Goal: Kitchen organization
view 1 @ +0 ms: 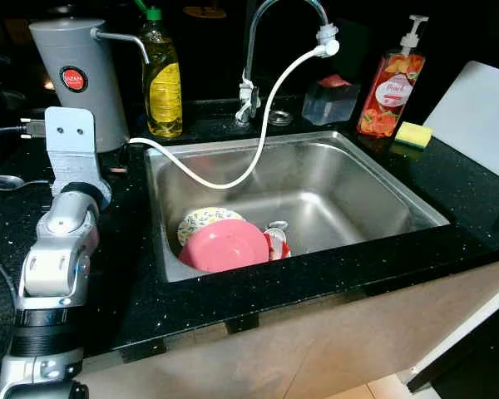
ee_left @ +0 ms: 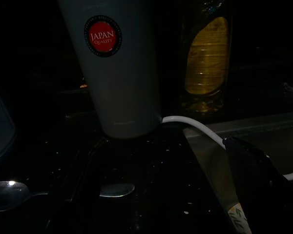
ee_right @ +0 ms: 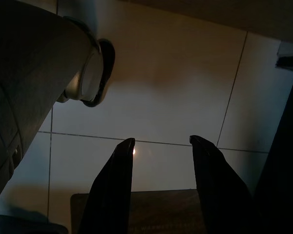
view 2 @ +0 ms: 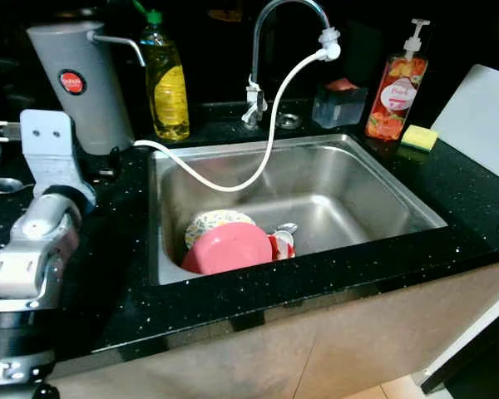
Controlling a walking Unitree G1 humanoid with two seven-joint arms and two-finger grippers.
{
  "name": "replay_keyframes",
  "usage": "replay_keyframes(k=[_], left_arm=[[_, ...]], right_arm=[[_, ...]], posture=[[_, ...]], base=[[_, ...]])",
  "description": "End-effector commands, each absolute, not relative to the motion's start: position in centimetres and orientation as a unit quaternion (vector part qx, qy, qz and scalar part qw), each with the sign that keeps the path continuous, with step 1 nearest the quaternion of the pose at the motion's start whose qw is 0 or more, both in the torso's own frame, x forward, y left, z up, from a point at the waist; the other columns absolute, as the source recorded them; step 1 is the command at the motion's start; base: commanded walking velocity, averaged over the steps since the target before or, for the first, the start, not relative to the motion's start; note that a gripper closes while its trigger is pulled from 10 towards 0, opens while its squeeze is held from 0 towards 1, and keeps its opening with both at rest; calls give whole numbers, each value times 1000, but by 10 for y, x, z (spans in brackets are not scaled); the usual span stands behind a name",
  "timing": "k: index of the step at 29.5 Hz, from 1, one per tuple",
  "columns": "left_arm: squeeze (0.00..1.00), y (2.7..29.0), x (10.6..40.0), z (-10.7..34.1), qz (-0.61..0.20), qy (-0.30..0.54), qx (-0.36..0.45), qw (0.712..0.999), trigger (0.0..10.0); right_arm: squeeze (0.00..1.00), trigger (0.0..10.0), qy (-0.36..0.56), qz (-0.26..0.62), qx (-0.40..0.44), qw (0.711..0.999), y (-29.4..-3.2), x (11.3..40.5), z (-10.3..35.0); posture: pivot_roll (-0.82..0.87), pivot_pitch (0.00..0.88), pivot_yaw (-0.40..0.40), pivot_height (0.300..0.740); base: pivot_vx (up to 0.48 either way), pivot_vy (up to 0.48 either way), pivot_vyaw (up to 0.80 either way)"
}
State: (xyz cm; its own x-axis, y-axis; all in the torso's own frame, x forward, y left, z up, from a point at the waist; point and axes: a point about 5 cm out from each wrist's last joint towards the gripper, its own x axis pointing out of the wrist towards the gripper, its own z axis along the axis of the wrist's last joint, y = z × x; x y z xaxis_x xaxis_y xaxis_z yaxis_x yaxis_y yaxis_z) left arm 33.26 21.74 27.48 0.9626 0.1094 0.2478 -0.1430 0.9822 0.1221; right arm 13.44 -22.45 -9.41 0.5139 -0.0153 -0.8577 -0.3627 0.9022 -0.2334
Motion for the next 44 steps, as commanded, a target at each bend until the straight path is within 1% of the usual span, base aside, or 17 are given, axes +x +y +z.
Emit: replay_keyframes(k=[1, 15, 44], left_arm=[[0, 216, 331, 269, 67, -116, 81, 988, 10000], [0, 228, 334, 253, 104, -66, 65, 990, 10000], [0, 229, 333, 256, 114, -75, 59, 989, 10000]], right_arm=[[0, 10000, 490, 104, -198, 842, -226, 130, -96], [0, 10000, 486, 105, -198, 845, -227, 132, -94], [0, 10000, 477, 114, -197, 849, -222, 137, -93]], posture=[[-83, 43, -58, 740], [-85, 50, -60, 740], [-83, 47, -57, 740]], base=[[0, 0, 0], [0, 0, 0], [0, 0, 0]])
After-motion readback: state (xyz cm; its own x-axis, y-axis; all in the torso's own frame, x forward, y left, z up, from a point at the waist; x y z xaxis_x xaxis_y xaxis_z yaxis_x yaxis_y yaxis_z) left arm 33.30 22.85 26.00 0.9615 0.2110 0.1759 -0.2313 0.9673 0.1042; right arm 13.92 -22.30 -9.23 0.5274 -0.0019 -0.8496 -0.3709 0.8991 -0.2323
